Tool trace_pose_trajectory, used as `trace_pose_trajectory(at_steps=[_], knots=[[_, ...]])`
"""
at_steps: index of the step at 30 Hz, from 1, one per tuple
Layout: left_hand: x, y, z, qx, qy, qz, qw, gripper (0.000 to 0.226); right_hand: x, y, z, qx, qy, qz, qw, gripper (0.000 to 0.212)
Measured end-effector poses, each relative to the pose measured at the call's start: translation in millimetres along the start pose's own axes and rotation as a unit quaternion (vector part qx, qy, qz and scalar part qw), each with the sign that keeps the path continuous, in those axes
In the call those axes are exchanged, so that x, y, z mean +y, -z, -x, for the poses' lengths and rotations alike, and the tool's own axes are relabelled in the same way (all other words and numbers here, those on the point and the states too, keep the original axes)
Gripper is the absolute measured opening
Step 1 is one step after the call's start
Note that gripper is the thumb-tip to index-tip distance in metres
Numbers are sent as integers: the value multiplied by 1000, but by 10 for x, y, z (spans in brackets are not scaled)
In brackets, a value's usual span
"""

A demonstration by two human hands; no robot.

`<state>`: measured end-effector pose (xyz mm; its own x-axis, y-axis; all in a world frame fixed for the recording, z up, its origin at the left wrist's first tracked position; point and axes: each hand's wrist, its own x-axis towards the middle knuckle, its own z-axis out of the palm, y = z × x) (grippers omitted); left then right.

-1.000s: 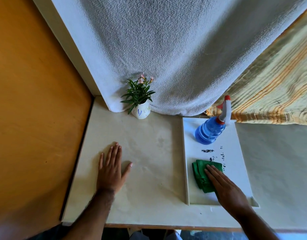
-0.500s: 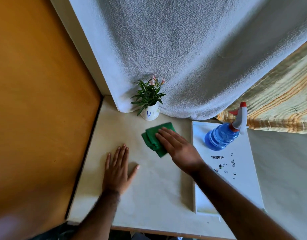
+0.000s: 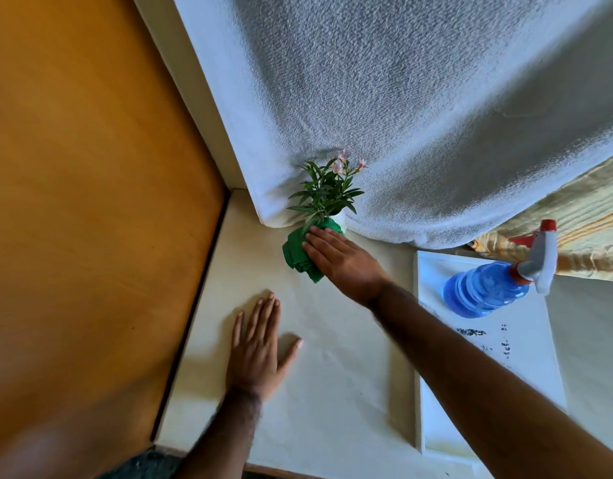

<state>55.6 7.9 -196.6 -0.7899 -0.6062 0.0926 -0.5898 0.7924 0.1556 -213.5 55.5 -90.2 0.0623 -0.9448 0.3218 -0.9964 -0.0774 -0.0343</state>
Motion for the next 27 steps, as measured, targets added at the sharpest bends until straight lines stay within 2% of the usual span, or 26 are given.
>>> trace_pose_trajectory(at_steps=[4, 13, 20, 27], knots=[[-23, -21, -13, -32, 8, -8, 999, 92, -22, -80, -15, -14, -11, -22, 1000, 39], [-45, -62, -6, -25, 3, 0, 1000, 91, -133, -103, 42, -48, -33, -97, 994, 40], [-39, -52, 3, -21, 0, -3, 1000, 90, -58, 16, -56, 12, 3, -66, 998, 37], [-20, -18, -11, -26, 1, -8, 1000, 90, -1, -58, -4, -55, -3, -116, 992, 40]])
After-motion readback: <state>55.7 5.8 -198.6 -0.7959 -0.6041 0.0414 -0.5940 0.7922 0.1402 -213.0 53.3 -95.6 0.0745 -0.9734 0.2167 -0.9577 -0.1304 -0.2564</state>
